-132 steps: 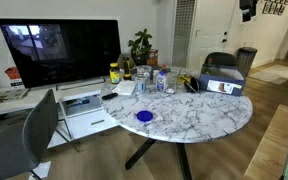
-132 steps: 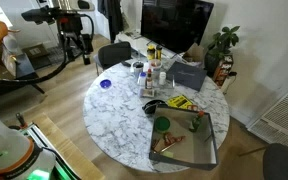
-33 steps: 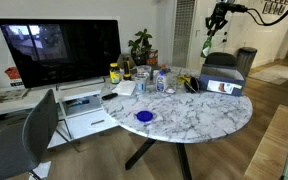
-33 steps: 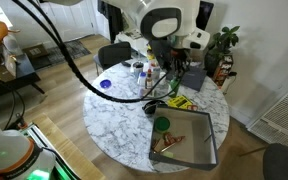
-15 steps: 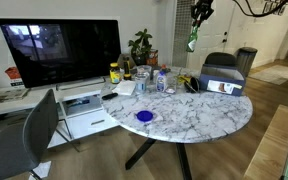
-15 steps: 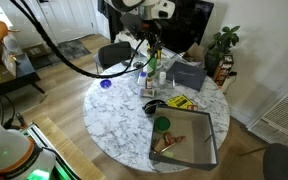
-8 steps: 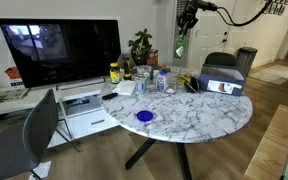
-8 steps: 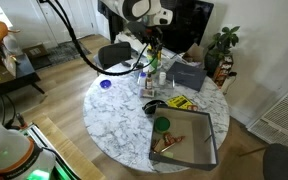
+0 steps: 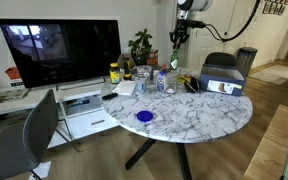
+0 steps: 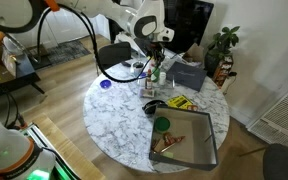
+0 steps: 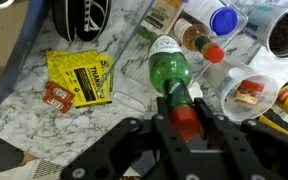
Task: Remove the green bottle from the box and put it on the table.
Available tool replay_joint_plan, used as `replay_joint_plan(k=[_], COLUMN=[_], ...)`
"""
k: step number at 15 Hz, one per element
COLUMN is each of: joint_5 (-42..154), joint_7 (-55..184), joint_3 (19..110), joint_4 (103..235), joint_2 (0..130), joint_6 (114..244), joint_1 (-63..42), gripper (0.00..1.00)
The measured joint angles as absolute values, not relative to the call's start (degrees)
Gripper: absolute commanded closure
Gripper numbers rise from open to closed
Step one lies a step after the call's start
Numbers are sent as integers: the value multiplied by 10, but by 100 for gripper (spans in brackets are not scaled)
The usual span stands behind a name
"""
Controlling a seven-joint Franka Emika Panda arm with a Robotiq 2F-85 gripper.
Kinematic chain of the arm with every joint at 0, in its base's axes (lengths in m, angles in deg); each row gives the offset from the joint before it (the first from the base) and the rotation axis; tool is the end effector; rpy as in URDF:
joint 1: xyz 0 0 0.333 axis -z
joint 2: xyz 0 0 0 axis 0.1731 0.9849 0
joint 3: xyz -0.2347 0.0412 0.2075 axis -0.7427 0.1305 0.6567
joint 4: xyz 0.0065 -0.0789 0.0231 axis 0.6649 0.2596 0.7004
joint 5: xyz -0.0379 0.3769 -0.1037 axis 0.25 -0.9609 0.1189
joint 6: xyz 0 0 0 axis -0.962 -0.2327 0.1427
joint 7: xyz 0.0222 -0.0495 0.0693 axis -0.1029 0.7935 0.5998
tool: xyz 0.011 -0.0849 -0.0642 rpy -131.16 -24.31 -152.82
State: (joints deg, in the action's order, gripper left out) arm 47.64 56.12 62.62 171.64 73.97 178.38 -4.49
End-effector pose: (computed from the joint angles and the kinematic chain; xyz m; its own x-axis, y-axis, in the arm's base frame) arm 0.6820 -0.1238 0.3818 0.8638 -0.4490 0.2284 -0.4390 -0.8934 -0.0960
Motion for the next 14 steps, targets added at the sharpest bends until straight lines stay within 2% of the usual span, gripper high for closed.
replay_joint_plan(k=[10, 11, 14], joint_5=[498, 499, 502], joint_7=[508, 506, 507], joint_3=[615, 614, 615], joint_4=[1613, 1606, 1590], joint_2=[864, 874, 890], joint_6=[1797, 1799, 1805], joint_1=[-61, -63, -69], gripper=[92, 69, 69])
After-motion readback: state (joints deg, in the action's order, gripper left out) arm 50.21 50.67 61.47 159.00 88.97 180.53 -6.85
